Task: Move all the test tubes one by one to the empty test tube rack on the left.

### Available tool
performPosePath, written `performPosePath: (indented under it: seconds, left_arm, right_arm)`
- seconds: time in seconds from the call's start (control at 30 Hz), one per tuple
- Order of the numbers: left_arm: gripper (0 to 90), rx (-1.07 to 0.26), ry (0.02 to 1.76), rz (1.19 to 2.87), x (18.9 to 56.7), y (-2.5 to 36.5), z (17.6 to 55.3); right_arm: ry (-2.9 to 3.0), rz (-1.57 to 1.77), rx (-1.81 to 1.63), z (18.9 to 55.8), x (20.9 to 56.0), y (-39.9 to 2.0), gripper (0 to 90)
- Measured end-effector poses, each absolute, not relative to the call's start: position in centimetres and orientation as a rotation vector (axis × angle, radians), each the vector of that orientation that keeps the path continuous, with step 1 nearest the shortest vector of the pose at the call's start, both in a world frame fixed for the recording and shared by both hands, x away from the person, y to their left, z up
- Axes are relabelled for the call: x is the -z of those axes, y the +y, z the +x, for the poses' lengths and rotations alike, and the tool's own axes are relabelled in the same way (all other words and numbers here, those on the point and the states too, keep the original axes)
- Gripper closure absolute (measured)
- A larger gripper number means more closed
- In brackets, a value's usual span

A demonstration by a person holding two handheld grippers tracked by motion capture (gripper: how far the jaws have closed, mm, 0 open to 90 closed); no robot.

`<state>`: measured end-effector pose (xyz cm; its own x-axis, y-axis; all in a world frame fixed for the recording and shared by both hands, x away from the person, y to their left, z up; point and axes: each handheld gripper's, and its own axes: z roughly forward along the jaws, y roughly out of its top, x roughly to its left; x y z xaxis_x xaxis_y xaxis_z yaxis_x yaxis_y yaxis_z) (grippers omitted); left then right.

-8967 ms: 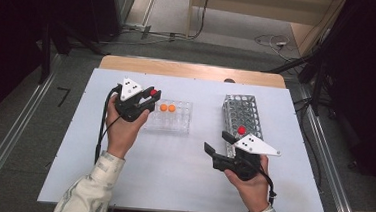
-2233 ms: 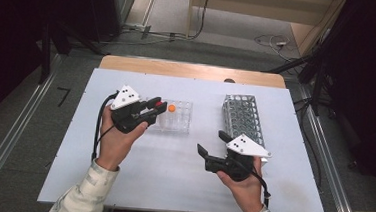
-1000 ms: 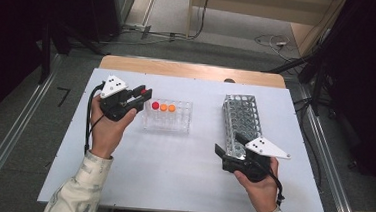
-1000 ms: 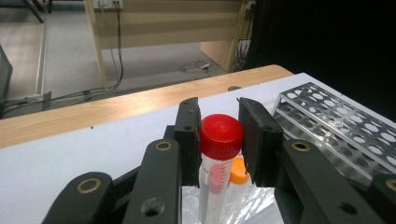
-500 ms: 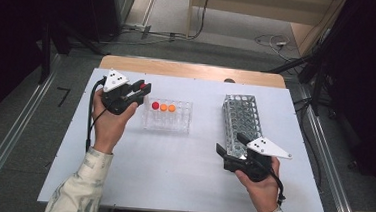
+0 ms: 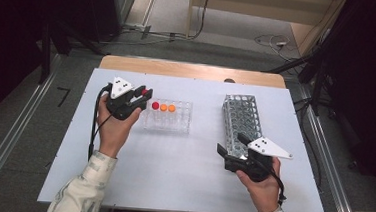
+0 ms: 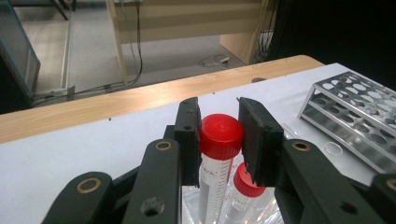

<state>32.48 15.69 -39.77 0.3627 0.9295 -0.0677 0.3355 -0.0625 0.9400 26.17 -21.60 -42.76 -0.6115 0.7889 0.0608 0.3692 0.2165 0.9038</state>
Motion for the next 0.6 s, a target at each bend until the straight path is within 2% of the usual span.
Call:
performPosePath:
  seconds: [0.6]
  left_arm:
    - [70.0,-0.709,1.182,1.627,41.4,15.5,32.3]
  right_arm:
    - [2.088,1.069,-1.364,26.1,42.8,-21.6,18.3]
